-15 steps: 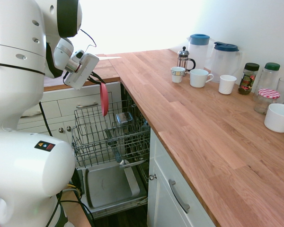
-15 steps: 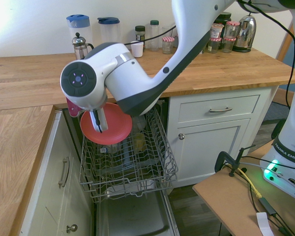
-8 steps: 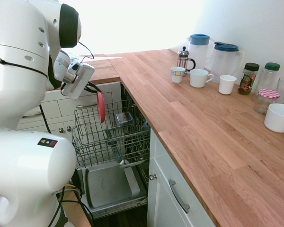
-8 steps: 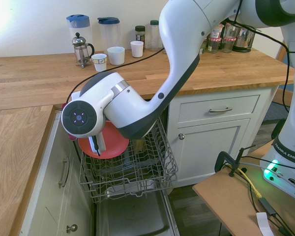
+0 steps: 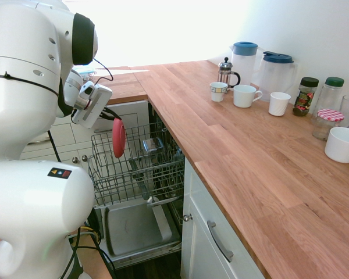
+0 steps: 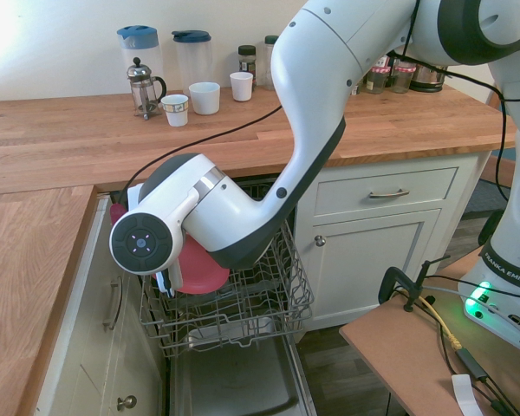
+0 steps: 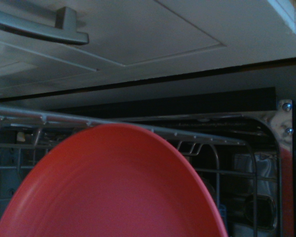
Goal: Put the plate in the dishwasher
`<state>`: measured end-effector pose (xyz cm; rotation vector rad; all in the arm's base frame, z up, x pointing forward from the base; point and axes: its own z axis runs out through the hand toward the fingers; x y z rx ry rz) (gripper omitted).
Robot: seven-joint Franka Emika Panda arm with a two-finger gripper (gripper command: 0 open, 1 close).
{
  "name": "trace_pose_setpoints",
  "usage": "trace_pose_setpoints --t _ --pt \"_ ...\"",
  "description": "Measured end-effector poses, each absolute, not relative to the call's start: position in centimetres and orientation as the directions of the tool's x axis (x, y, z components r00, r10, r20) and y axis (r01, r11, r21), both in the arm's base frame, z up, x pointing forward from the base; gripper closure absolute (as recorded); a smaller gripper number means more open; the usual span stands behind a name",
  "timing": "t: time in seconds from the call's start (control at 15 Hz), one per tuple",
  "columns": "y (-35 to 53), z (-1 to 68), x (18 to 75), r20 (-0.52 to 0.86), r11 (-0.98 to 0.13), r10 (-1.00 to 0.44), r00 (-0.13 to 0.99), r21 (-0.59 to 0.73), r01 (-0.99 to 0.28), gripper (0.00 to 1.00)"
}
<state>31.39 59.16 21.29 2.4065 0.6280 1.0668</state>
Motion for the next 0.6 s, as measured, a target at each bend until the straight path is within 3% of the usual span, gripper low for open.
trace_pose_setpoints --t 0.6 --pt "59.3 17.4 32.0 0.524 -0.761 0.634 0.568 0.551 0.342 1.0"
